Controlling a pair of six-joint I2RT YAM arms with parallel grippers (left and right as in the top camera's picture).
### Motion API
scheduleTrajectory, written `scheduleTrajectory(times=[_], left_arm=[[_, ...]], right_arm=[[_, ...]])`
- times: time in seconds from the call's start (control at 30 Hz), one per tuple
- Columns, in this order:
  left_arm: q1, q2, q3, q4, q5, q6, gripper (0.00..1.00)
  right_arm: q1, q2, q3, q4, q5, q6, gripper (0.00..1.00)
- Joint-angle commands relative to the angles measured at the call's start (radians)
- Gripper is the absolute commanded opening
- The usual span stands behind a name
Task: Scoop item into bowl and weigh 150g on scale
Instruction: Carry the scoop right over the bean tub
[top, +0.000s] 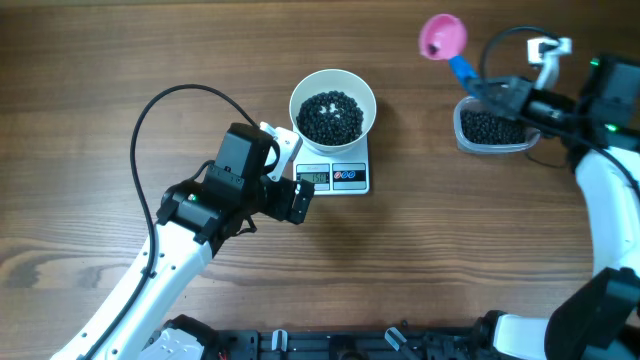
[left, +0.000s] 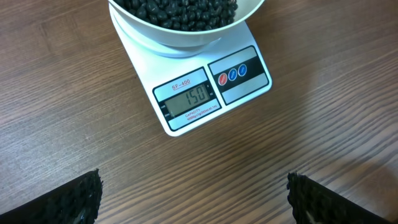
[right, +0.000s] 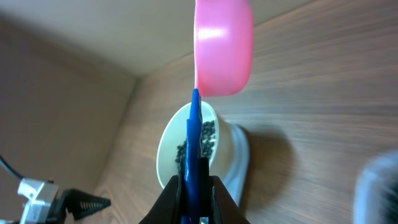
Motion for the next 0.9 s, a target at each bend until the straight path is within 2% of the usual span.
scheduleTrajectory(times=[0.0, 0.13, 0.27, 0.37, 0.7, 0.87], left_arm=[[-0.005, 0.004, 0.018, 0.003, -0.005, -0.003, 1.00], [-0.005, 0.004, 0.018, 0.003, -0.005, -0.003, 1.00], [-0.005, 0.004, 0.018, 0.003, -0.005, -0.003, 1.00], [-0.005, 0.004, 0.018, 0.003, -0.005, -0.003, 1.00], [-0.005, 0.004, 0.018, 0.003, -0.005, -0.003, 1.00], [-0.005, 0.004, 0.018, 0.003, -0.005, -0.003, 1.00]], right_arm=[[-0.076, -0.063, 0.005, -0.056, -0.009, -0.043, 0.04], [-0.129, -0.110, 0.005, -0.193, 0.092, -0.159, 0.04], [-0.133, -0.160, 0.005, -0.351, 0.285, -0.297, 0.04], [-0.133, -0.184, 0.005, -0.417, 0.404, -0.348, 0.04], [-0.132, -0.194, 0.004, -0.467, 0.681, -0.380, 0.04], [-0.121, -0.187, -0.008, -0.460, 0.719, -0.522, 0.04]])
